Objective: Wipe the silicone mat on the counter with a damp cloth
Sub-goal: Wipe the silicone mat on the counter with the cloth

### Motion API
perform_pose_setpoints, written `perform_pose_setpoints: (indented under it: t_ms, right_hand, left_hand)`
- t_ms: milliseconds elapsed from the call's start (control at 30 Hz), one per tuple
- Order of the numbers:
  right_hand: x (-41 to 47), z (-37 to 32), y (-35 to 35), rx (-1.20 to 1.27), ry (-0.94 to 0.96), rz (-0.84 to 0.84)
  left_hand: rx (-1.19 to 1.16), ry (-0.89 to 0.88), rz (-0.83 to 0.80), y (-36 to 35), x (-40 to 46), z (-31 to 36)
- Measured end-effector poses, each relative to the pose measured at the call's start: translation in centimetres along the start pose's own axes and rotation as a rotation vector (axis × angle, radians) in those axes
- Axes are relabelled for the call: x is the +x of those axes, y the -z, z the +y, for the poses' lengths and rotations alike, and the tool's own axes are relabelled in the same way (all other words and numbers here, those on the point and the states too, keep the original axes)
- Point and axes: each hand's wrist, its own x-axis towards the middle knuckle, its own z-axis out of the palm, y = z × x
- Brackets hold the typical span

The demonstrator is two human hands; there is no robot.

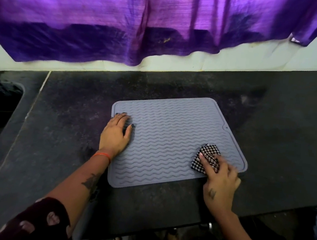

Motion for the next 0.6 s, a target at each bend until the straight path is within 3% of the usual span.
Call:
perform_pose_setpoints:
  t_ms: [133,267,433,600]
  right_hand:
    - [0.7,-1.0,0.6,0.115,-0.017,-0.001]
    - [-1.8,-5.3,-0.8,0.058,0.222,-0.046]
    - [-1.4,-7.0,-0.8,0.111,0.325,-0.067]
    - [-3.0,-10.6,-2.3,0.132,0.617,-0.18]
  left_hand:
    - [-0.05,0.01,0.028,0.3,-0.1,0.0]
    - [-0.078,0.035,0.042,0.8,-0.2,-0.4]
    - [-0.038,0.066,0.019,2.1,-0.6,-1.9]
    - [0.01,0.172,0.003,3.4,-0.8,-4.0]
